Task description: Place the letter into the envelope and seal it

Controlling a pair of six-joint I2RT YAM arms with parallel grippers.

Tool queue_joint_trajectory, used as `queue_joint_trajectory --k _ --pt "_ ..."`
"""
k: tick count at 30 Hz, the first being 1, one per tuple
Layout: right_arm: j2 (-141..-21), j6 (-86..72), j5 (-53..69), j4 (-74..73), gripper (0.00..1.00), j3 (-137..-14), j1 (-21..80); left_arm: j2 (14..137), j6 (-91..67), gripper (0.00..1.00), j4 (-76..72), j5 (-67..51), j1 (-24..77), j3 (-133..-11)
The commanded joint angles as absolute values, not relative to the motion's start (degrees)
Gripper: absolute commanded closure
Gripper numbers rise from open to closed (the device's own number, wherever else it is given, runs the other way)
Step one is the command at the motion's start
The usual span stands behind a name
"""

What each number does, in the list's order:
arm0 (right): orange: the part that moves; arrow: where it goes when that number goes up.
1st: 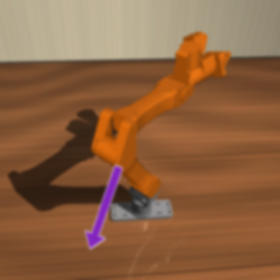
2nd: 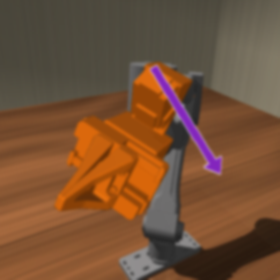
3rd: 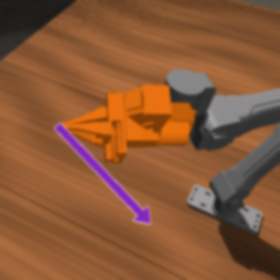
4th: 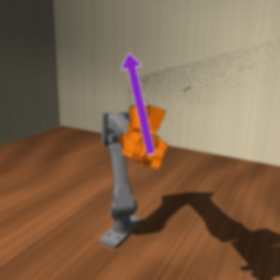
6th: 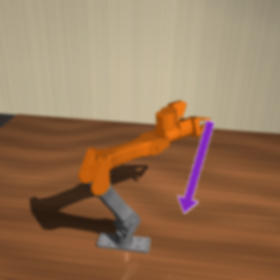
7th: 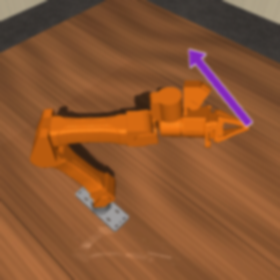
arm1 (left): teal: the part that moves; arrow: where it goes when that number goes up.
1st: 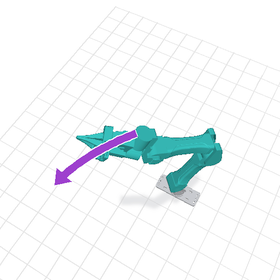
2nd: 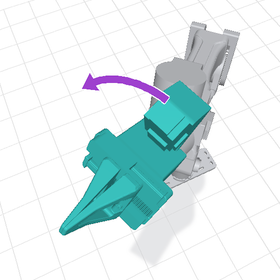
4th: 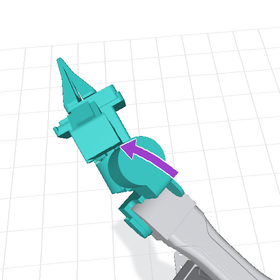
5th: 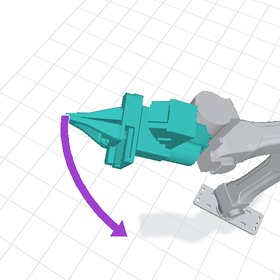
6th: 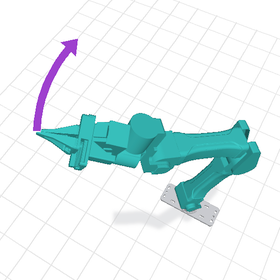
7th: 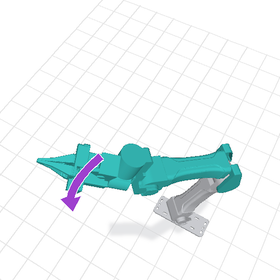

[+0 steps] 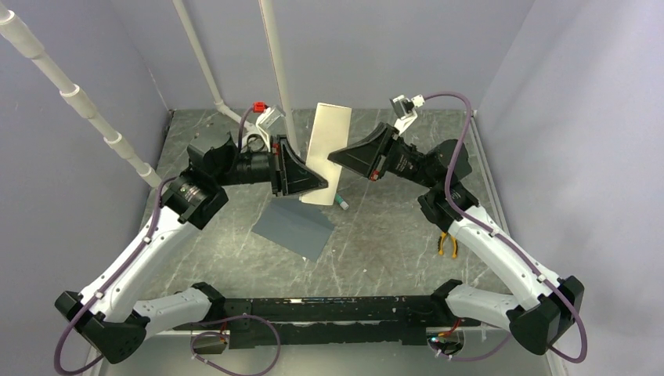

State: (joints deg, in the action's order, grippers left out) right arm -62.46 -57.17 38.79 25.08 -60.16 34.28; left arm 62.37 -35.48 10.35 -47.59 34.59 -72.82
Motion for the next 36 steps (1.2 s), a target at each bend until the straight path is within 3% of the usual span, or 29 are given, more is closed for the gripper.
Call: queue_joint_trajectory --k 1,4,5,9,12,18,27,30,31,33,36 --pt "-61.4 -53.2 35.3 28.9 0.98 -59.4 34.3 60.2 -38.1 0.92 6.4 -49.3 34.4 -71.0" --pt "-60.2 -52.4 33.5 29.8 0.57 -57.0 34.3 60.4 -37.0 0.97 9.1 -46.9 34.5 -70.8" --pt "-59.8 -52.7 33.4 30.6 0.49 -56.1 34.3 60.3 -37.0 0.97 9.6 -46.0 34.5 -70.8" --pt "-58.4 -51.6 36.5 28.9 0.46 -54.8 34.3 59.4 -38.0 0.97 7.7 -43.4 34.4 -69.4" --pt "-56.3 -52.3 38.1 31.6 0.49 -52.2 34.4 59.5 -38.6 0.97 7.1 -42.8 34.5 -69.1" --pt "-56.1 -52.6 41.1 32.8 0.64 -50.9 34.5 59.3 -40.6 0.92 5.1 -43.6 34.5 -68.1" --pt "-57.9 -52.6 39.1 32.5 0.73 -51.5 34.7 59.5 -44.7 0.9 0.6 -46.1 34.4 -66.4" --pt "-58.4 -53.1 38.8 33.0 0.83 -51.4 34.7 59.8 -44.9 0.89 0.5 -46.3 34.5 -66.6" --pt "-58.3 -53.1 38.3 33.0 0.91 -51.3 34.6 60.0 -44.8 0.88 0.5 -46.4 34.5 -66.7" --pt "-57.7 -52.6 37.2 32.6 1.0 -51.0 34.7 60.2 -44.4 0.82 0.6 -46.7 34.4 -66.8" --pt "-56.9 -52.0 35.1 32.3 1.0 -50.4 34.7 60.7 -44.6 0.66 0.4 -47.6 34.5 -66.4"
